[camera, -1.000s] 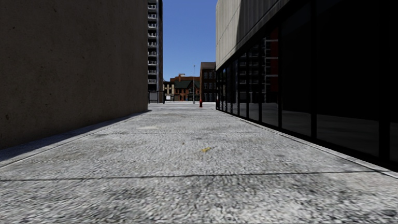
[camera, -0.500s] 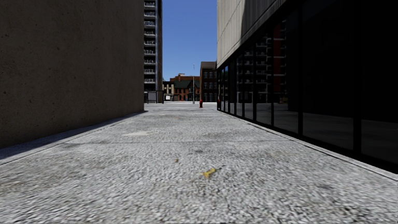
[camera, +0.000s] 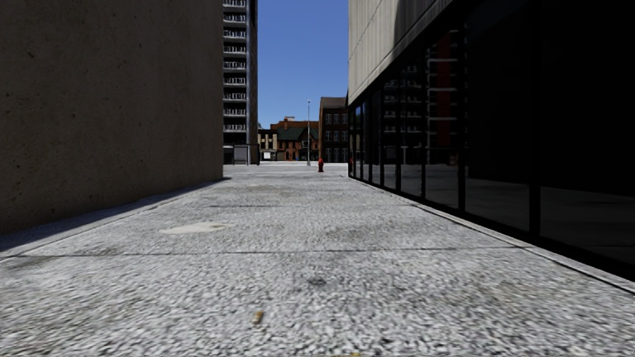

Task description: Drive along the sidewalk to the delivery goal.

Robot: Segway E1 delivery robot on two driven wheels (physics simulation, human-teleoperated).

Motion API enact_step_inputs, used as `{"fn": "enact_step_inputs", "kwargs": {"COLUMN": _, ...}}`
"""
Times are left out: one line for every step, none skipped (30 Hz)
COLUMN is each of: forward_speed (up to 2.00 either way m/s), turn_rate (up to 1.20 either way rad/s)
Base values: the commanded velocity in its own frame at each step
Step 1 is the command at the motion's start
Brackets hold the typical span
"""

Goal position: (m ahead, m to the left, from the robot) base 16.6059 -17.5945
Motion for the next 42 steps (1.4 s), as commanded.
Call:
{"fn": "enact_step_inputs", "kwargs": {"forward_speed": 2.00, "turn_rate": 0.00}}
{"fn": "enact_step_inputs", "kwargs": {"forward_speed": 2.00, "turn_rate": 0.00}}
{"fn": "enact_step_inputs", "kwargs": {"forward_speed": 2.00, "turn_rate": 0.00}}
{"fn": "enact_step_inputs", "kwargs": {"forward_speed": 2.00, "turn_rate": 0.00}}
{"fn": "enact_step_inputs", "kwargs": {"forward_speed": 2.00, "turn_rate": 0.00}}
{"fn": "enact_step_inputs", "kwargs": {"forward_speed": 2.00, "turn_rate": 0.00}}
{"fn": "enact_step_inputs", "kwargs": {"forward_speed": 2.00, "turn_rate": 0.00}}
{"fn": "enact_step_inputs", "kwargs": {"forward_speed": 2.00, "turn_rate": 0.00}}
{"fn": "enact_step_inputs", "kwargs": {"forward_speed": 2.00, "turn_rate": 0.00}}
{"fn": "enact_step_inputs", "kwargs": {"forward_speed": 2.00, "turn_rate": 0.00}}
{"fn": "enact_step_inputs", "kwargs": {"forward_speed": 2.00, "turn_rate": 0.00}}
{"fn": "enact_step_inputs", "kwargs": {"forward_speed": 2.00, "turn_rate": 0.00}}
{"fn": "enact_step_inputs", "kwargs": {"forward_speed": 2.00, "turn_rate": 0.00}}
{"fn": "enact_step_inputs", "kwargs": {"forward_speed": 2.00, "turn_rate": 0.00}}
{"fn": "enact_step_inputs", "kwargs": {"forward_speed": 2.00, "turn_rate": 0.00}}
{"fn": "enact_step_inputs", "kwargs": {"forward_speed": 2.00, "turn_rate": 0.00}}
{"fn": "enact_step_inputs", "kwargs": {"forward_speed": 2.00, "turn_rate": 0.00}}
{"fn": "enact_step_inputs", "kwargs": {"forward_speed": 2.00, "turn_rate": 0.00}}
{"fn": "enact_step_inputs", "kwargs": {"forward_speed": 2.00, "turn_rate": 0.00}}
{"fn": "enact_step_inputs", "kwargs": {"forward_speed": 2.00, "turn_rate": 0.00}}
{"fn": "enact_step_inputs", "kwargs": {"forward_speed": 2.00, "turn_rate": 0.00}}
{"fn": "enact_step_inputs", "kwargs": {"forward_speed": 2.00, "turn_rate": 0.00}}
{"fn": "enact_step_inputs", "kwargs": {"forward_speed": 2.00, "turn_rate": 0.00}}
{"fn": "enact_step_inputs", "kwargs": {"forward_speed": 2.00, "turn_rate": 0.00}}
{"fn": "enact_step_inputs", "kwargs": {"forward_speed": 2.00, "turn_rate": 0.00}}
{"fn": "enact_step_inputs", "kwargs": {"forward_speed": 2.00, "turn_rate": 0.00}}
{"fn": "enact_step_inputs", "kwargs": {"forward_speed": 2.00, "turn_rate": 0.00}}
{"fn": "enact_step_inputs", "kwargs": {"forward_speed": 2.00, "turn_rate": 0.00}}
{"fn": "enact_step_inputs", "kwargs": {"forward_speed": 2.00, "turn_rate": 0.00}}
{"fn": "enact_step_inputs", "kwargs": {"forward_speed": 2.00, "turn_rate": 0.00}}
{"fn": "enact_step_inputs", "kwargs": {"forward_speed": 2.00, "turn_rate": 0.00}}
{"fn": "enact_step_inputs", "kwargs": {"forward_speed": 2.00, "turn_rate": 0.00}}
{"fn": "enact_step_inputs", "kwargs": {"forward_speed": 2.00, "turn_rate": 0.00}}
{"fn": "enact_step_inputs", "kwargs": {"forward_speed": 2.00, "turn_rate": 0.00}}
{"fn": "enact_step_inputs", "kwargs": {"forward_speed": 2.00, "turn_rate": 0.00}}
{"fn": "enact_step_inputs", "kwargs": {"forward_speed": 2.00, "turn_rate": 0.00}}
{"fn": "enact_step_inputs", "kwargs": {"forward_speed": 2.00, "turn_rate": 0.00}}
{"fn": "enact_step_inputs", "kwargs": {"forward_speed": 2.00, "turn_rate": 0.00}}
{"fn": "enact_step_inputs", "kwargs": {"forward_speed": 2.00, "turn_rate": 0.00}}
{"fn": "enact_step_inputs", "kwargs": {"forward_speed": 2.00, "turn_rate": 0.00}}
{"fn": "enact_step_inputs", "kwargs": {"forward_speed": 2.00, "turn_rate": 0.00}}
{"fn": "enact_step_inputs", "kwargs": {"forward_speed": 2.00, "turn_rate": 0.00}}
